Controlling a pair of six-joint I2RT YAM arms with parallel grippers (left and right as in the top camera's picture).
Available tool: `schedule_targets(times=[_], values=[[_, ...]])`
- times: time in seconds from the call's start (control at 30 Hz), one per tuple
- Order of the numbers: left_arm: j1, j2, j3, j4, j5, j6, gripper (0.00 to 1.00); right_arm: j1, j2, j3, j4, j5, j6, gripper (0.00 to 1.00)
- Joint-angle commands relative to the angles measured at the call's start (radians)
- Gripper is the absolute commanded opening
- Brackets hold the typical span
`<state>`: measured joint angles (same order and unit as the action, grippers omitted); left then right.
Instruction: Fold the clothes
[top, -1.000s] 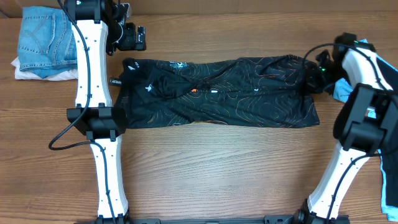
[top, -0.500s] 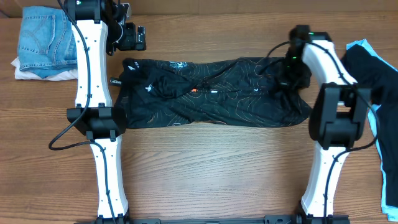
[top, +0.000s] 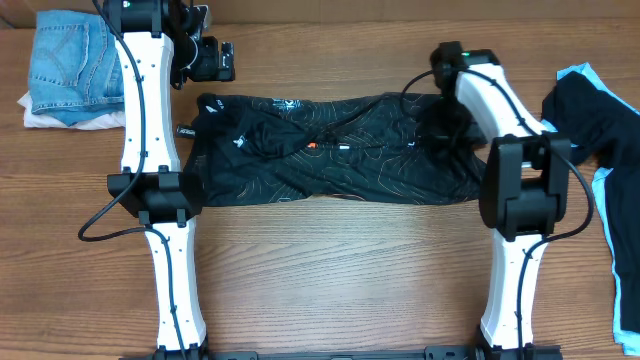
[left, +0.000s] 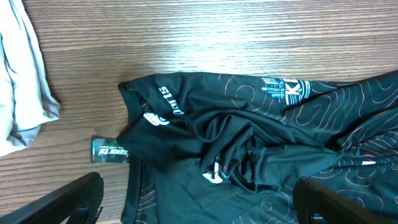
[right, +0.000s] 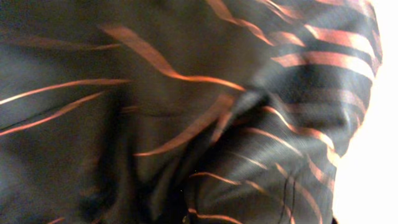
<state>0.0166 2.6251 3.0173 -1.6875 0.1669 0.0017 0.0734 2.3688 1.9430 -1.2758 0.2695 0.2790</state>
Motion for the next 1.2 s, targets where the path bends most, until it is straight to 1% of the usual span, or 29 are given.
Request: schedule_targets(times=[0.0,0.2,0.37,0.67,0.9,1.03,1.17], values=[[-0.004,-0.034,0.019,-0.002,-0.006,-0.010,1.00,-0.077,0.016,0.027,-0.010,0.025,0.033,0.04],[-0.004,-0.034,0.019,-0.002,-0.006,-0.010,1.00,-0.175,0.016,0.027,-0.013,0.006,0.032,0.04],[-0.004,-0.034,0.019,-0.002,-0.006,-0.010,1.00,-0.208,0.016,0.032,-0.018,0.005,0.033,0.04],[-0.005,-0.034,0.019,-0.002,-0.006,-0.010,1.00,-0.194,0.015,0.129,-0.097,0.007,0.033,0.04],[-0.004,-0.034,0.019,-0.002,-0.006,-0.010,1.00,-0.179,0.008,0.264,-0.224,0.006,0.066,0.04],[-0.005,-0.034,0.019,-0.002,-0.006,-0.010,1.00,-0.142,0.008,0.277,-0.267,0.030,0.062,0.04],[-0.005,-0.034,0.019,-0.002,-0.006,-0.010,1.00,-0.083,0.008,0.274,-0.274,0.044,0.063,0.04]])
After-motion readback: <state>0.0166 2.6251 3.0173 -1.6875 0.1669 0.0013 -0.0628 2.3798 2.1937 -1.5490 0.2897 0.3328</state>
